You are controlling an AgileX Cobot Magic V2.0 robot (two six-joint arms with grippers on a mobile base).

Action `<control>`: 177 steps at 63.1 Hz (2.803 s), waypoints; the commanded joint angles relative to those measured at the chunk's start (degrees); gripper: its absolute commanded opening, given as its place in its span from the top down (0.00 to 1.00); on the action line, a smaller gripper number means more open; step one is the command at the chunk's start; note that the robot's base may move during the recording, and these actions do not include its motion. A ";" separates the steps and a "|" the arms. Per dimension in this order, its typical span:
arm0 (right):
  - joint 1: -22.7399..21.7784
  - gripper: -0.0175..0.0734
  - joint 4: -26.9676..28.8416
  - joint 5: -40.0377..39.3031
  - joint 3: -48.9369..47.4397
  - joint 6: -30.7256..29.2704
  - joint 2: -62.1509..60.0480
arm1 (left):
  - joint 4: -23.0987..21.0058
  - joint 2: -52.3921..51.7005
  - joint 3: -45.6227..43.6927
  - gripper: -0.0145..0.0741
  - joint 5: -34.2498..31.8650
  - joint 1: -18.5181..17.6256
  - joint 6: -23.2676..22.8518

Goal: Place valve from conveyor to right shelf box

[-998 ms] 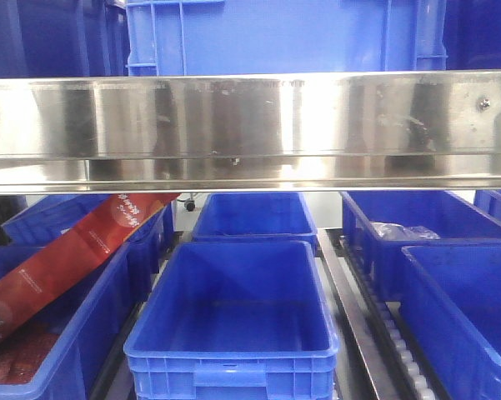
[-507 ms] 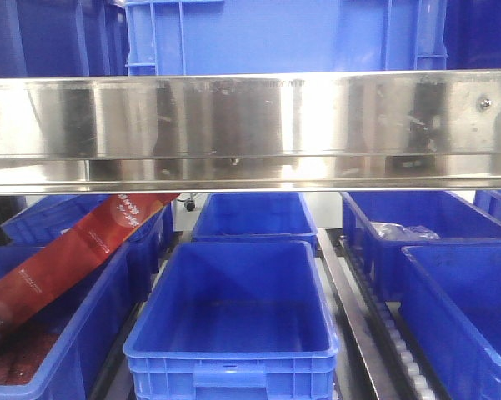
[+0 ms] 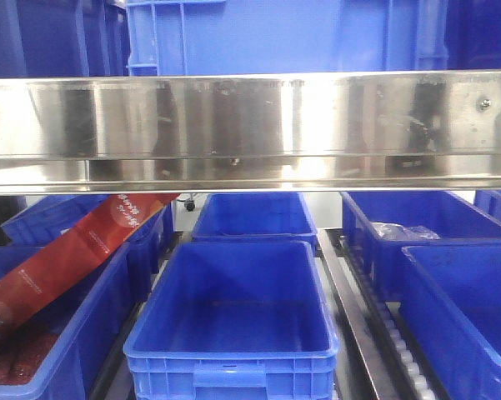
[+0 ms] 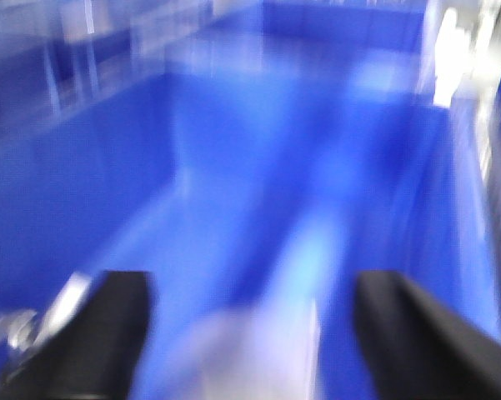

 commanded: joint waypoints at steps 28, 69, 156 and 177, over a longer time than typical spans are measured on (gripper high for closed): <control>0.15 0.99 0.18 -0.43 -0.47 -0.31 -0.69 | -0.29 -0.34 -0.54 0.90 -2.31 -0.14 -0.35; -4.62 0.99 -2.39 -6.81 26.94 -0.31 -24.80 | -0.29 -19.40 19.80 0.96 -10.42 0.55 -0.35; -4.62 0.99 -6.83 -12.23 70.44 -0.31 -89.61 | -0.65 -83.30 83.83 0.96 -28.35 0.55 -0.35; -8.41 0.99 -18.61 -13.09 78.66 6.33 -93.10 | -0.65 -83.30 83.83 0.96 -28.35 0.55 -0.35</control>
